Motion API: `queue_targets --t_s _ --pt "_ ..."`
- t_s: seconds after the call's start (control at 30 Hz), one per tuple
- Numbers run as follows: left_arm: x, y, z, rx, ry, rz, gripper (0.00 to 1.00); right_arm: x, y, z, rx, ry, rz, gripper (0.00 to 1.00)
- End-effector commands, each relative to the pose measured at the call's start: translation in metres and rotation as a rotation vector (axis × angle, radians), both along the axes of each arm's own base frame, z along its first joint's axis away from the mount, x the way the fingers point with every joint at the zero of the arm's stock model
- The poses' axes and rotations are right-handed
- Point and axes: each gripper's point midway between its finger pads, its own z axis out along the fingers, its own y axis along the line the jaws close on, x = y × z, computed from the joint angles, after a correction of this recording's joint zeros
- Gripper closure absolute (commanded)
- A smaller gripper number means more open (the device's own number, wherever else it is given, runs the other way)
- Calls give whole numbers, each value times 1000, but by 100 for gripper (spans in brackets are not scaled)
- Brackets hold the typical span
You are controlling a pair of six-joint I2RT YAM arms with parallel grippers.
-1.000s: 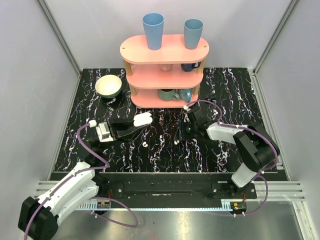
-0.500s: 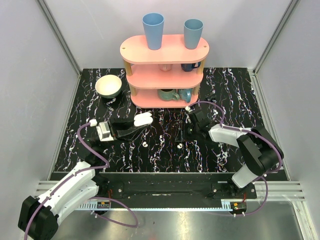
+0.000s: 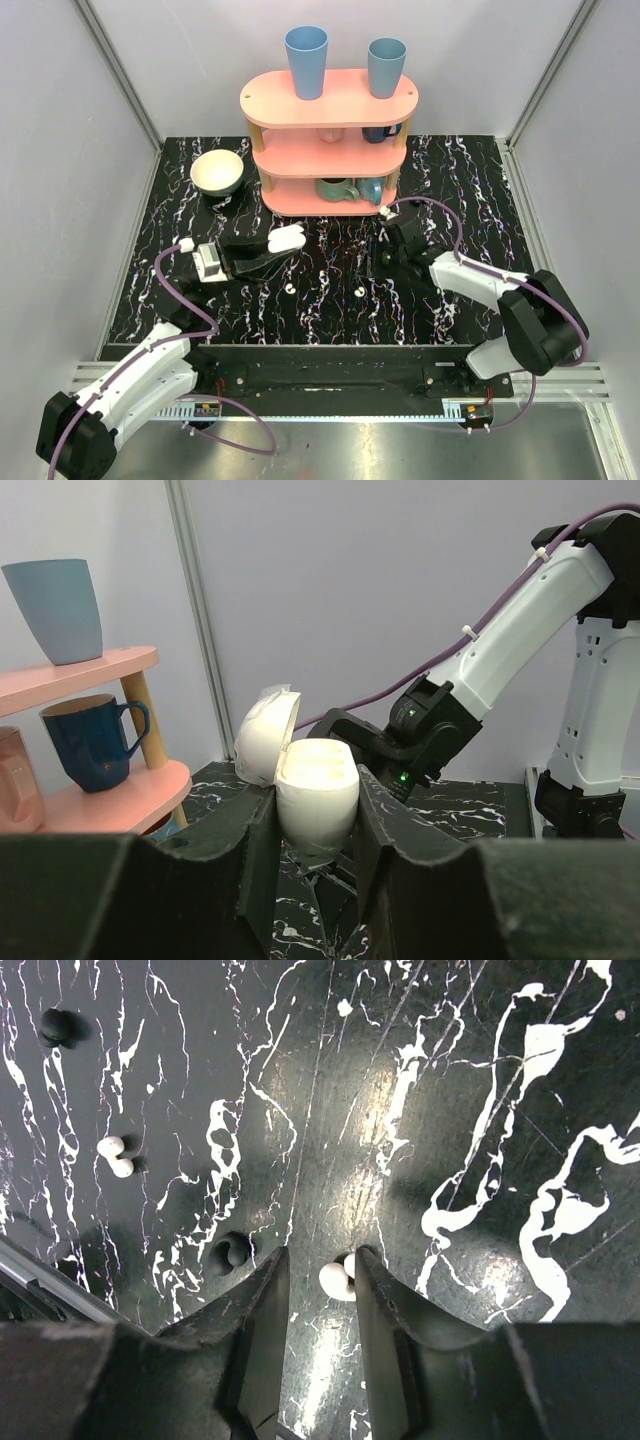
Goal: Insert the wireless bluetooth earbuds into the charging case
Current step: Pick up the right earbud from the center of the board.
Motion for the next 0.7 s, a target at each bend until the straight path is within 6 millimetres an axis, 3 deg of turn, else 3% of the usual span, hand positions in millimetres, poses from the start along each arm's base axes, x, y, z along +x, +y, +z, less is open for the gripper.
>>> queue_targets --t_s 0.0,0.23,0.67 --pt "-10 3 24 -34 -81 -11 100 -11 -5 1 24 50 -63 62" --pt "-8 2 20 -26 -71 -4 100 -43 -10 -5 97 141 -98 65" --pt "-6 1 21 -24 -72 -3 100 -38 -1 -25 110 196 -109 66"
